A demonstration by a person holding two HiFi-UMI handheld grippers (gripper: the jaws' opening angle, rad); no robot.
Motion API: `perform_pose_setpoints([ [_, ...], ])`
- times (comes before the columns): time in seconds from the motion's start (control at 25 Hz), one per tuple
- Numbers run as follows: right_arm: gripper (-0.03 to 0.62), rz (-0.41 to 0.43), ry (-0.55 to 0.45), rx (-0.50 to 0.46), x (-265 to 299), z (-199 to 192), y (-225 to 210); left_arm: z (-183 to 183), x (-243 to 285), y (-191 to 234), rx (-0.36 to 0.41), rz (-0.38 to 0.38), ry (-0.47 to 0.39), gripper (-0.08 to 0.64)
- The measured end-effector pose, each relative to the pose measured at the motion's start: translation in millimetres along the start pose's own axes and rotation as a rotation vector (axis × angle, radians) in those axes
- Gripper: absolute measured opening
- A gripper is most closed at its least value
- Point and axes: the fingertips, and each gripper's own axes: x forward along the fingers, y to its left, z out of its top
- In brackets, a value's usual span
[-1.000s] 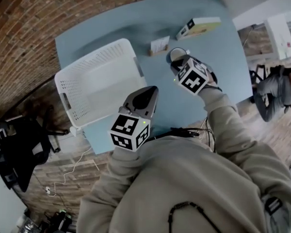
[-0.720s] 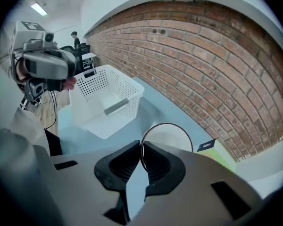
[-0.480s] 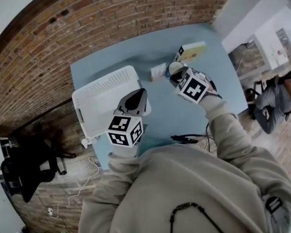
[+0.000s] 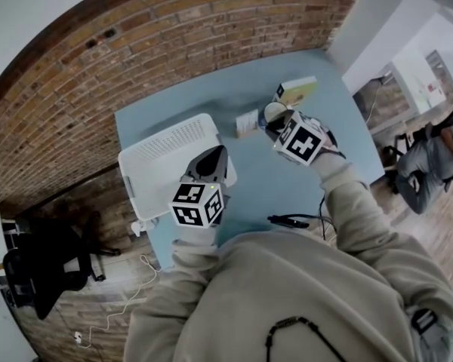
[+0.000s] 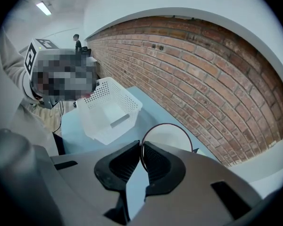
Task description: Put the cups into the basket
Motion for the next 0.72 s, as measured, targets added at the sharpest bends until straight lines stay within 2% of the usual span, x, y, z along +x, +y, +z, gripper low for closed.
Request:
perform_pose_setpoints([
  [0.16, 0.038, 0.01, 0.007, -0.017, 0, 1, 7, -4, -5, 0, -0.012, 0.009, 0.008, -0.011],
  [0.32, 0.038, 0.034, 0.0, -0.056, 5, 16, 21, -8, -23, 12, -0.035, 0.05, -0.002, -0.011],
  [0.72, 0.04, 0.158, -0.097, -0.236, 23, 109, 91, -13, -114, 90, -0.141, 0.281, -0.088, -0.011],
])
